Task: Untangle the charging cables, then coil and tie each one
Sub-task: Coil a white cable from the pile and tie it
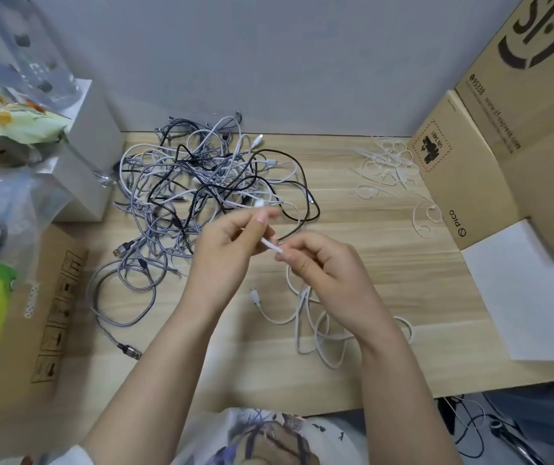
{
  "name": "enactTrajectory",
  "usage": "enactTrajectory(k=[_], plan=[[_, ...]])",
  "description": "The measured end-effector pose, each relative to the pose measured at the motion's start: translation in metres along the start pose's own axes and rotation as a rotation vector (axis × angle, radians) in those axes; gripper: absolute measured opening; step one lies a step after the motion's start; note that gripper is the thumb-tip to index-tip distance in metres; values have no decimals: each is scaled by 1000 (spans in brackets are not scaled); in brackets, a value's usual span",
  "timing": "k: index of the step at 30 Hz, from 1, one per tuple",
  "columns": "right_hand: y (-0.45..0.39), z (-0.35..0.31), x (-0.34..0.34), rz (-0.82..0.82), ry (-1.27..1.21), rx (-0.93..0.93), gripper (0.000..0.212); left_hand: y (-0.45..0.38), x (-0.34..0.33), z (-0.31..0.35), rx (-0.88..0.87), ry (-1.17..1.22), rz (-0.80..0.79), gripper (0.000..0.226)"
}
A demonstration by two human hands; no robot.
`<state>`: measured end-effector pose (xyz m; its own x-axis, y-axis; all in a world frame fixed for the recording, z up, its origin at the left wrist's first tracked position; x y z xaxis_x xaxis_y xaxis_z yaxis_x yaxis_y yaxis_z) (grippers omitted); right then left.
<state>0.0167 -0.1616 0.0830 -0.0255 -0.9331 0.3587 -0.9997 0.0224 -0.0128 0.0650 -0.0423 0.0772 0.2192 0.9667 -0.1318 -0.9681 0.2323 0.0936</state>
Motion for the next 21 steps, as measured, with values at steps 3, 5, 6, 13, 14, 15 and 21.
enactTrajectory(k=[3, 5, 6, 13, 14, 15, 21], plan=[[0, -11, 18, 150, 12, 48, 16, 3, -7, -5, -59, -220, -137, 31], [0, -9, 30, 265, -90, 11, 20, 6, -12, -5, -100, -304, -210, 36], [0, -7, 34, 309, -148, -13, 22, 6, -14, -4, -105, -300, -238, 35], [-5, -2, 31, 321, -161, -69, 26, 11, -38, -9, 207, 302, -400, 15], [-6, 0, 31, 321, -150, -74, 26, 15, -42, -10, 290, 399, -410, 14], [-7, 1, 30, 324, -147, -74, 26, 17, -45, -11, 368, 469, -413, 14], [-10, 8, 19, 361, -285, -5, 26, 28, -60, 10, 458, 716, -525, 29]])
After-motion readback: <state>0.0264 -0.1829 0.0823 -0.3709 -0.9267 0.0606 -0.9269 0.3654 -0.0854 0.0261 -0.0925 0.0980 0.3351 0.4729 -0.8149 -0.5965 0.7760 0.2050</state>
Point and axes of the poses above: each hand's wrist, its own y-axis away from the middle knuckle, its own x-axis out of the back of the hand, z = x × y, the point moved 7 cm from there along -y, towards the middle knuckle, and after that the axes turned 6 degrees about y, right-handed, at the moved point
